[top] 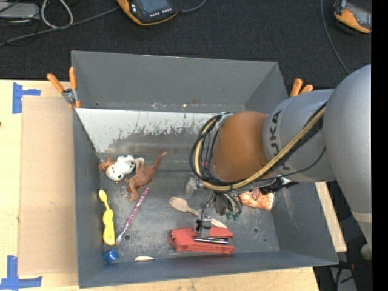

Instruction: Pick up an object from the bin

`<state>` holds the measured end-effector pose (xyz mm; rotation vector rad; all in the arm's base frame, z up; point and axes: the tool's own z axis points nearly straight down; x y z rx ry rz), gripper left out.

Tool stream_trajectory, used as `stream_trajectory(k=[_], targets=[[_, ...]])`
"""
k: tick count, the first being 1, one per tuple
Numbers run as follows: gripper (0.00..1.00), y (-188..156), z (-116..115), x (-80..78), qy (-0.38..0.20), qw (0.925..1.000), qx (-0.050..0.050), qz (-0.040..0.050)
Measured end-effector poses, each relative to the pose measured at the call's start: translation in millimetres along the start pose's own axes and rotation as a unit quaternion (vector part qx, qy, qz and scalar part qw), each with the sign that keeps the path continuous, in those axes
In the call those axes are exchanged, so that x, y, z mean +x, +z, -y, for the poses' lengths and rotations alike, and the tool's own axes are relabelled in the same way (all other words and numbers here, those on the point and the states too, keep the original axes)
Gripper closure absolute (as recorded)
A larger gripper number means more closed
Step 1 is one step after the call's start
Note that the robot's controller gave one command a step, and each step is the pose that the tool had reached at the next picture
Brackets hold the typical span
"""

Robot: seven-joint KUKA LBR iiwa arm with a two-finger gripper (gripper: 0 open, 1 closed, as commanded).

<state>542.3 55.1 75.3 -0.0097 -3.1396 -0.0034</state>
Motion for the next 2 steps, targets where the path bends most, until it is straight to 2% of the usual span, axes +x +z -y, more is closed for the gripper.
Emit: stream_trajectory(k=[1,2], targets=[[0.0,3,5,10.8,-0.01,0.9999,-0.002,0.0094],[0.0,3,18,49.4,0.005,1.0,-0.002,0.008]])
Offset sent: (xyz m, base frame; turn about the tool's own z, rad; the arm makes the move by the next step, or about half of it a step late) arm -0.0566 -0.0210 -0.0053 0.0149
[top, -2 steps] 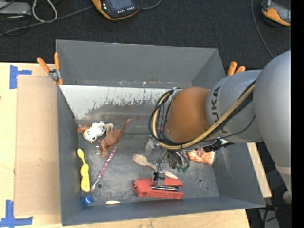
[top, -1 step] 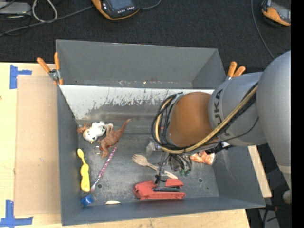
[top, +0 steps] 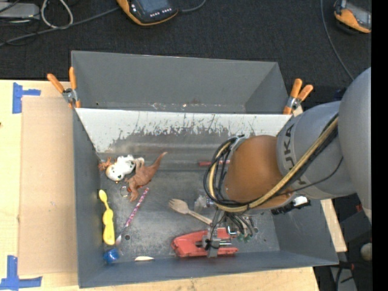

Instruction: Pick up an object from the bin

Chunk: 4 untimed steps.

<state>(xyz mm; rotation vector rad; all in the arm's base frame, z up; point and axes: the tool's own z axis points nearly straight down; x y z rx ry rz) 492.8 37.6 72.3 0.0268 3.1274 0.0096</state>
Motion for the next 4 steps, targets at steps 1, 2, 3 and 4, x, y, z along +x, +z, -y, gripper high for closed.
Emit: stream_trajectory(k=[1,2,3,4], targets=[[1.0,-1,3,6.2,0.003,1.0,0.001,-0.009],[1.0,-1,3,6.2,0.003,1.0,0.001,-0.0091],[1.0,-63,1,8.8,0.004,0.9999,0.001,-0.0115],[1.0,-116,25,-10.1,0.013,0.9999,0.001,-0.0077]])
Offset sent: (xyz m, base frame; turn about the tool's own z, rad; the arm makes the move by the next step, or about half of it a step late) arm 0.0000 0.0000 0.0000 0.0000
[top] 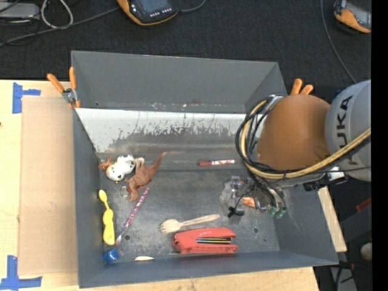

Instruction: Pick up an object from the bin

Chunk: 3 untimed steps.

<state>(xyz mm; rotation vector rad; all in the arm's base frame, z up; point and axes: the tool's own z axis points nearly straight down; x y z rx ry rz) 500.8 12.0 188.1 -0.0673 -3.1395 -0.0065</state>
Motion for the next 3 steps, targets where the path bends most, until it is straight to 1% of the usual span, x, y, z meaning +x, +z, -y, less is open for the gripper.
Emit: stream_trajectory(k=[1,2,3], targets=[[1.0,69,-13,17.7,0.033,0.9994,-0.001,-0.0016],[1.0,115,-17,20.0,0.034,0.9994,-0.001,-0.0032],[0.0,115,-52,21.3,0.061,0.9981,-0.003,0.0049]])
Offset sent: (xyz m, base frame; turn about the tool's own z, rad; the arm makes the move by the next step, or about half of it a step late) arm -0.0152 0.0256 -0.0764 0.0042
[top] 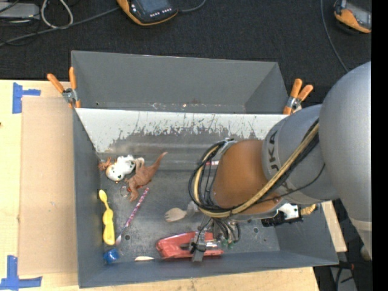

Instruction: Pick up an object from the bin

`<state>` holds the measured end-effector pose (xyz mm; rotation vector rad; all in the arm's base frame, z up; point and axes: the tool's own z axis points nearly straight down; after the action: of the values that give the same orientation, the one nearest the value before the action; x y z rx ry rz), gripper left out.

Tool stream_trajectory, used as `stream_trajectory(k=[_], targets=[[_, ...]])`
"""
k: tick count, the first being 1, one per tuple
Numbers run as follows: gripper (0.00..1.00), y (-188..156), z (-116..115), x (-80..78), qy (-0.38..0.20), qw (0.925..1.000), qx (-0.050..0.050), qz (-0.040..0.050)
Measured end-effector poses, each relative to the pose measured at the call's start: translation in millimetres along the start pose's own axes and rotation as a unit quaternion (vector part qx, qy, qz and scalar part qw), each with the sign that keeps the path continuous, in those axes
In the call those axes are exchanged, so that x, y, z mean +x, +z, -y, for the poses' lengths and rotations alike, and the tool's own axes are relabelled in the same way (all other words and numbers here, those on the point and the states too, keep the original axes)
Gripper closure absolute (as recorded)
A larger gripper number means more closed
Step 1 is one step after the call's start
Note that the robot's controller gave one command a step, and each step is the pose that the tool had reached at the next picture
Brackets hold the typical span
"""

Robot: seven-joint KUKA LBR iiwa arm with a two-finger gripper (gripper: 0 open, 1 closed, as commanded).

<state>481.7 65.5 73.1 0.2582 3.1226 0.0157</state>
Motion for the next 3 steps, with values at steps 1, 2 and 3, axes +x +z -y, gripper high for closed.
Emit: stream_trajectory(k=[1,2,3], targets=[[1.0,-1,1,1.9,0.0,1.0,0.001,-0.0055],[1.0,-1,1,1.9,0.0,1.0,0.001,-0.0055],[1.0,-74,4,10.8,-0.017,0.9998,0.002,-0.0096]])
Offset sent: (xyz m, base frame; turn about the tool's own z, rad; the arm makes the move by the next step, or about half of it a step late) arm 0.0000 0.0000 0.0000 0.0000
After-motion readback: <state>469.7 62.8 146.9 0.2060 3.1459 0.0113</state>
